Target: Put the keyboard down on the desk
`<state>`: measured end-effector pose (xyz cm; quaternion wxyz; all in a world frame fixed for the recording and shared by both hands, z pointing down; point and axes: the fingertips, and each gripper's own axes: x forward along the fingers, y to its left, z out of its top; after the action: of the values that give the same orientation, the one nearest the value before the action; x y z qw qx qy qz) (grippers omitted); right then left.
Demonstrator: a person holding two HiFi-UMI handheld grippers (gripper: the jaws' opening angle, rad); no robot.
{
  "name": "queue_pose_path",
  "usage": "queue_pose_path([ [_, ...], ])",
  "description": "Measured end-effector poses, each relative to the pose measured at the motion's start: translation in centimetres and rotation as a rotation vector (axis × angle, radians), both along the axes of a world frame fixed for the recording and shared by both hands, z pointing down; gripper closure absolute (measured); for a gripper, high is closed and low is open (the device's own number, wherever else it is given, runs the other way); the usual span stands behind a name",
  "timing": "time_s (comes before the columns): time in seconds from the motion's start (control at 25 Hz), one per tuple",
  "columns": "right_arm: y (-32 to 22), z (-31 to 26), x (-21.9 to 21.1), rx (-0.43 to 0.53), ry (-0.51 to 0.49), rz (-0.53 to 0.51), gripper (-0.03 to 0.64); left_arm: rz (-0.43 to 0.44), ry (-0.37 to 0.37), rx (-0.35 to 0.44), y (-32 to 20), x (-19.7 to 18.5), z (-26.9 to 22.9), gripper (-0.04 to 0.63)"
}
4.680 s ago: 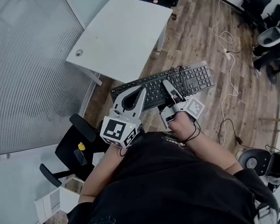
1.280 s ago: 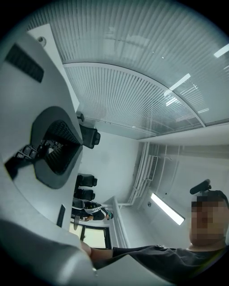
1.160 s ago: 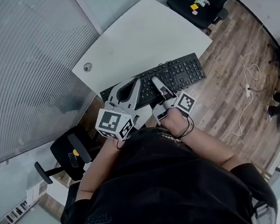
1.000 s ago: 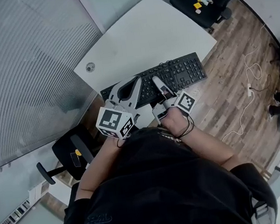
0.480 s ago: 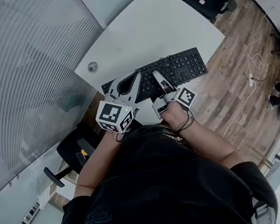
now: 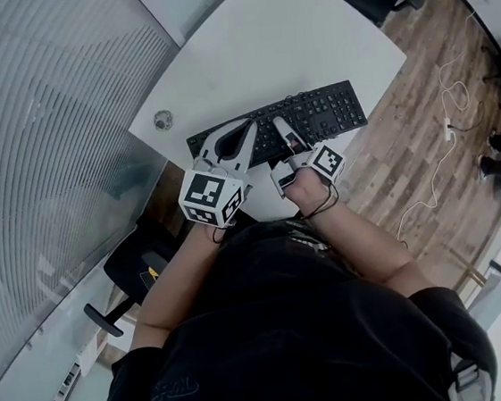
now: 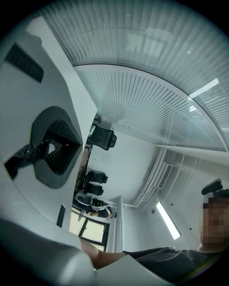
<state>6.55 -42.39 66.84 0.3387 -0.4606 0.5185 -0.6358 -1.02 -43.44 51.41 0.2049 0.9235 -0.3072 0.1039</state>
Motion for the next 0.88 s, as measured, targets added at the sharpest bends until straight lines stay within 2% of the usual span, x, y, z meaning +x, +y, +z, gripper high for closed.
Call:
queue_pose_path([
  [0.4, -1.5, 4.2, -0.8, -0.040, 0.011, 0.029, 0.522, 0.016, -0.040, -0.031, -1.7, 0.4, 3.7, 0.580],
  [0.64, -1.6, 6.6, -1.5, -0.056, 0.007, 0.019, 0.522, 0.006, -0.033, -0.107, -1.9, 0.5, 6.1, 0.580],
  [0.88, -1.3, 8.6, -1.5, -0.105, 0.037, 0.027, 0.522, -0.010, -0.043, -0.133, -2.0, -0.2, 7.4, 0.580],
])
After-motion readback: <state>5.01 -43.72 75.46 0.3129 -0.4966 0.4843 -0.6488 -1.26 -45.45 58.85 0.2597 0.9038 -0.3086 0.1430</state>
